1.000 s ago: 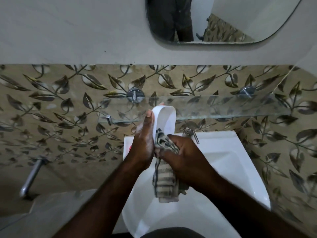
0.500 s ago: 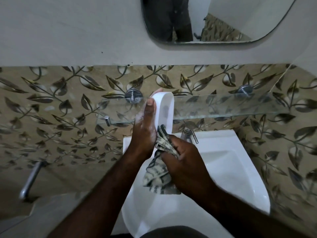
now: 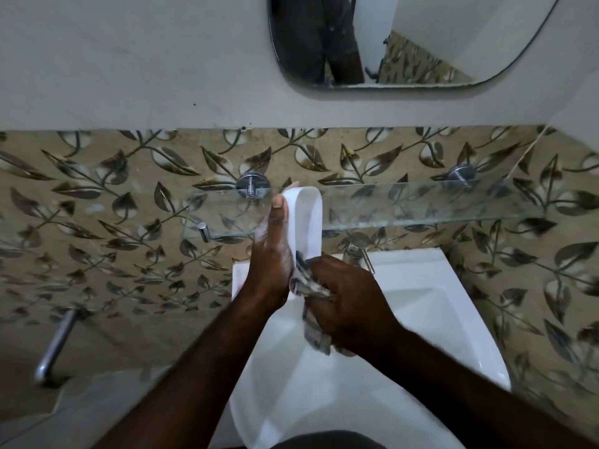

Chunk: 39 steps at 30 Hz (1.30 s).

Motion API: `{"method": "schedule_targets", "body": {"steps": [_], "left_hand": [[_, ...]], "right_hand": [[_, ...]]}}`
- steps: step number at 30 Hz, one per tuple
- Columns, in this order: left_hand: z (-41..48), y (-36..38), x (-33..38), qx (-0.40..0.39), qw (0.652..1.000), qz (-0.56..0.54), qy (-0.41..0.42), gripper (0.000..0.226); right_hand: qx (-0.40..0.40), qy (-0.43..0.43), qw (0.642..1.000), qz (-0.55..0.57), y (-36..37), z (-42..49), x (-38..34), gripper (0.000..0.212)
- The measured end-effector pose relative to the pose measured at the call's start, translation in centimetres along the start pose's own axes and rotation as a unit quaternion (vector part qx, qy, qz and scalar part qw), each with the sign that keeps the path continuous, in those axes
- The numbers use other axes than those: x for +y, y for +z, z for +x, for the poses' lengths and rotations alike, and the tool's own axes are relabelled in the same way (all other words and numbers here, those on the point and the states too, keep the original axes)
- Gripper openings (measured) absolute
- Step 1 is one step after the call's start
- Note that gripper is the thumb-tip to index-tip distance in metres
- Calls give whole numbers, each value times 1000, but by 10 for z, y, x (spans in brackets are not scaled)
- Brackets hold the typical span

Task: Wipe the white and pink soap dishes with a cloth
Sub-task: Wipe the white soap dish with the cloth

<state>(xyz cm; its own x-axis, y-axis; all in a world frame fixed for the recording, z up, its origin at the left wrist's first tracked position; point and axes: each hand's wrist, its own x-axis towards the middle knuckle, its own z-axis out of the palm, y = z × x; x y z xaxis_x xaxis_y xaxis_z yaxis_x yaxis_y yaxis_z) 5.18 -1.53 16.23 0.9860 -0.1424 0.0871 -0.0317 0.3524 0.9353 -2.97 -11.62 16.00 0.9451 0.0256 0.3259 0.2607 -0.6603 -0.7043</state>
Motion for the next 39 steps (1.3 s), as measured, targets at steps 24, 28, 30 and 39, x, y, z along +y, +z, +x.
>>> {"method": "schedule_targets", "body": {"steps": [24, 28, 30, 39], "left_hand": [[-9, -5, -3, -15, 984, -39, -170, 72], [-12, -4, 2, 2, 997, 21, -76, 65], [-10, -6, 9, -17, 999, 37, -23, 57], [-13, -1, 13, 65, 993, 39, -91, 46]], "right_hand": [[56, 7, 998, -37, -30, 5, -7, 32], [-61, 109, 977, 170, 0, -11, -20, 8], [-80, 160, 935, 307, 2, -11, -20, 9], [-19, 4, 1000, -23, 9, -12, -6, 45]]}}
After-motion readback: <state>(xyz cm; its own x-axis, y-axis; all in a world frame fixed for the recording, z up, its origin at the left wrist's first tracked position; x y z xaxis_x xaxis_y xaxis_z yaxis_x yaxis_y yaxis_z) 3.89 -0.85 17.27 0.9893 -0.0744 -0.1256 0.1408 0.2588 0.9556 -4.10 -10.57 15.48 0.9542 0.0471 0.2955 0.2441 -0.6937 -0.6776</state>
